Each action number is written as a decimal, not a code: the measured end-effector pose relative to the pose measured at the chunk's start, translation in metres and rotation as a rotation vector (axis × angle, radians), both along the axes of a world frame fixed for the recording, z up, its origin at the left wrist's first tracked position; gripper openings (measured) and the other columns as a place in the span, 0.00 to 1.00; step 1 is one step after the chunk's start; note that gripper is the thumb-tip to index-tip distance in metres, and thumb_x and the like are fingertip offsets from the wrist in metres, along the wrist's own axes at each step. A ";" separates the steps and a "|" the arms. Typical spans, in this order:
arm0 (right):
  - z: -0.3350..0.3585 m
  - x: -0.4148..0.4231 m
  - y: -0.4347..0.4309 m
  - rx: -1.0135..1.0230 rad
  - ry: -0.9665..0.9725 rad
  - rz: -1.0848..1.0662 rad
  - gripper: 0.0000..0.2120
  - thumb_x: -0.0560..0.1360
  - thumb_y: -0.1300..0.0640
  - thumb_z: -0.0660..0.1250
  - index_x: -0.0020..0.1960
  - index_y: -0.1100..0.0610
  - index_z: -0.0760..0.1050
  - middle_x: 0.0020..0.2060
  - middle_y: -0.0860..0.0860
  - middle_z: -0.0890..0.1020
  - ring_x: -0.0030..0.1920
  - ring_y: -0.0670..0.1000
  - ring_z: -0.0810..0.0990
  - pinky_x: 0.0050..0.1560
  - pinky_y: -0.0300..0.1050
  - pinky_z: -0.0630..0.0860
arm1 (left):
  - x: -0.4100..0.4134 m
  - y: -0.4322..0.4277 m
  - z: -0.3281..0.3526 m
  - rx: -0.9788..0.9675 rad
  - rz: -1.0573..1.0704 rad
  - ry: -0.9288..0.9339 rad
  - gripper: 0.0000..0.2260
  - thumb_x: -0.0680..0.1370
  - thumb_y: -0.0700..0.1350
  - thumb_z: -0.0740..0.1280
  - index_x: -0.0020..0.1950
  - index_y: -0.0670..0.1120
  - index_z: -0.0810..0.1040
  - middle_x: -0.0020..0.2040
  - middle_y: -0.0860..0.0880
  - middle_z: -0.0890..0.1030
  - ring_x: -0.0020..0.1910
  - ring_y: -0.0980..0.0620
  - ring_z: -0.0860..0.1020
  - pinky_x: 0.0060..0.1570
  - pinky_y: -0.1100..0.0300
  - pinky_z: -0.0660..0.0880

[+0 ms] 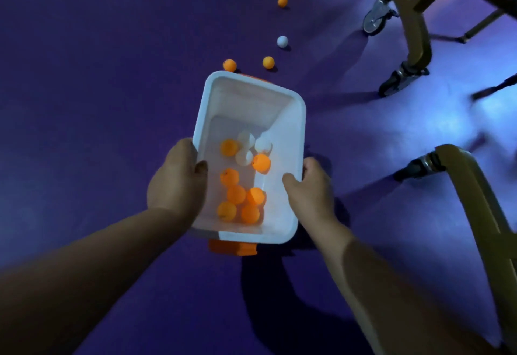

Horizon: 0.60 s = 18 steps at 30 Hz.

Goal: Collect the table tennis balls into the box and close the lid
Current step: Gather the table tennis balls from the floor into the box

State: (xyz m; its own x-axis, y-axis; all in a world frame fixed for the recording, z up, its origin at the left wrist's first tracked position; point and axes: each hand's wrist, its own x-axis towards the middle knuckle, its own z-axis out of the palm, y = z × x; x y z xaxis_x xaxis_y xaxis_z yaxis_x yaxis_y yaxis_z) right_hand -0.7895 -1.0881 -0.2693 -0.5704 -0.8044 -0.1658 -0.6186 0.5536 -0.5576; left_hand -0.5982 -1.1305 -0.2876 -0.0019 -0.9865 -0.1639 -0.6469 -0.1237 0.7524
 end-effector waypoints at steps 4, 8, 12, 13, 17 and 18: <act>0.050 0.072 -0.006 0.053 -0.059 0.054 0.04 0.72 0.56 0.65 0.44 0.52 0.69 0.40 0.45 0.77 0.40 0.50 0.77 0.37 0.41 0.69 | 0.075 0.000 0.062 0.011 0.020 -0.111 0.06 0.78 0.45 0.61 0.51 0.44 0.68 0.48 0.45 0.74 0.44 0.39 0.74 0.40 0.49 0.70; 0.124 0.133 -0.016 0.126 -0.082 0.128 0.04 0.73 0.55 0.65 0.43 0.52 0.69 0.39 0.44 0.77 0.38 0.48 0.76 0.31 0.39 0.66 | 0.139 0.001 0.132 0.112 0.064 -0.130 0.07 0.78 0.45 0.63 0.46 0.45 0.64 0.44 0.46 0.72 0.41 0.42 0.71 0.38 0.52 0.66; 0.216 0.183 -0.022 0.217 -0.041 0.227 0.04 0.74 0.55 0.64 0.42 0.52 0.69 0.38 0.44 0.77 0.36 0.48 0.75 0.29 0.38 0.64 | 0.193 0.011 0.213 0.290 0.139 -0.108 0.09 0.78 0.45 0.63 0.44 0.43 0.64 0.37 0.45 0.73 0.38 0.43 0.71 0.36 0.54 0.64; 0.242 0.195 -0.023 0.235 -0.040 0.250 0.04 0.74 0.54 0.64 0.42 0.52 0.69 0.37 0.44 0.77 0.36 0.48 0.75 0.29 0.39 0.64 | 0.205 0.012 0.237 0.319 0.141 -0.113 0.09 0.78 0.45 0.62 0.44 0.43 0.64 0.35 0.47 0.71 0.38 0.43 0.70 0.36 0.54 0.64; 0.349 0.236 -0.040 0.289 -0.073 0.257 0.03 0.73 0.55 0.63 0.43 0.52 0.70 0.36 0.45 0.78 0.35 0.47 0.76 0.29 0.41 0.67 | 0.253 0.001 0.338 0.418 0.060 -0.154 0.10 0.79 0.47 0.61 0.45 0.42 0.65 0.33 0.50 0.68 0.38 0.45 0.71 0.37 0.54 0.66; 0.374 0.245 -0.045 0.277 -0.091 0.244 0.02 0.73 0.55 0.63 0.43 0.53 0.70 0.36 0.45 0.78 0.34 0.47 0.76 0.29 0.42 0.67 | 0.264 -0.005 0.363 0.416 0.041 -0.148 0.10 0.79 0.47 0.61 0.45 0.42 0.65 0.34 0.49 0.69 0.39 0.44 0.73 0.37 0.54 0.67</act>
